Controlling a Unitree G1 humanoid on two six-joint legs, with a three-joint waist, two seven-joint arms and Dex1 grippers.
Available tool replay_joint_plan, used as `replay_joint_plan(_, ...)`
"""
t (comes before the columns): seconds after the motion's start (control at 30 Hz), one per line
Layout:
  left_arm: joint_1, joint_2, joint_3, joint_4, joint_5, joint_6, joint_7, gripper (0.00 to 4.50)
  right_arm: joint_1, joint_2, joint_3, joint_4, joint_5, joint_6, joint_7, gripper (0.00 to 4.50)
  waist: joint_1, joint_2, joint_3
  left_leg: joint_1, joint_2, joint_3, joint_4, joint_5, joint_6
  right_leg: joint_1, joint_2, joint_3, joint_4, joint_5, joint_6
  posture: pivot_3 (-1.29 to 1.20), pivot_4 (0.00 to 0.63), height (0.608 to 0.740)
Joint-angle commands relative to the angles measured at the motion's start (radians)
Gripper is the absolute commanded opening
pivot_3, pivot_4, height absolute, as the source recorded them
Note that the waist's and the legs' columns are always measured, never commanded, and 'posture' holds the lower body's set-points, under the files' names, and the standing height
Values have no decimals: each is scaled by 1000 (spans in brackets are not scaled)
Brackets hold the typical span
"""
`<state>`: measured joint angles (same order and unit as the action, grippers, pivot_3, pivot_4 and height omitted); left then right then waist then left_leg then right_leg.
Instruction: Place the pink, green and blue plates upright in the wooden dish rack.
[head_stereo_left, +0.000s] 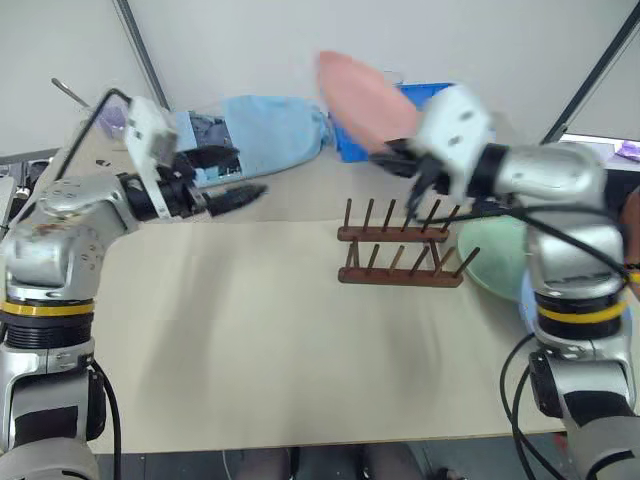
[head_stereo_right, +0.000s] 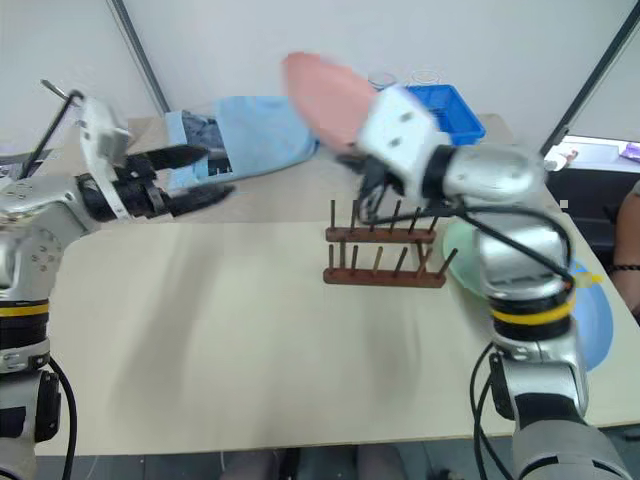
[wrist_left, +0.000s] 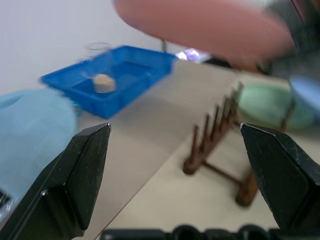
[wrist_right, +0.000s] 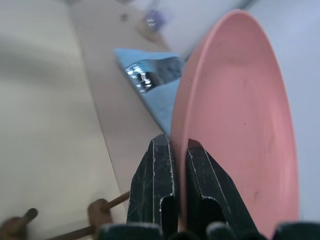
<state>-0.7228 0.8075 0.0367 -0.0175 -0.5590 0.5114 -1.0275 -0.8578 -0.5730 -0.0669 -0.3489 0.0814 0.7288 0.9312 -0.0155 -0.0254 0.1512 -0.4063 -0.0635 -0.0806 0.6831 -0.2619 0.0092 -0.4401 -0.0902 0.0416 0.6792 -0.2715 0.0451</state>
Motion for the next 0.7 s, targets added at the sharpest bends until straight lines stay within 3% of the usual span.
replay_joint_plan(0.03,0,1,-69,-57,72,-149,-123,4457,-9,40,-253,-189,204,356,-72,0,0,0,0,0,0,0,0,0,1,0,0,0,0,0,0,0,150,740)
replay_joint_plan(0.27,-49,-72,-119,-38,77,-203,-224,4457,-11,176,-656,-395,392,863,-181,0,-1,0,0,1,0,1,0,-5,11,0,0,1,2,0,0,0,150,740)
replay_joint_plan(0.43,-61,-109,-128,-34,78,-216,-265,4457,69,246,-789,-428,567,886,-283,0,-2,0,0,2,-1,2,1,-5,12,1,0,1,3,0,0,0,150,740)
replay_joint_plan(0.7,-68,-147,-123,-41,48,-199,-326,4457,165,159,-859,-317,781,886,-414,0,-3,0,0,2,-2,2,1,-4,14,1,-1,1,4,0,0,0,150,740)
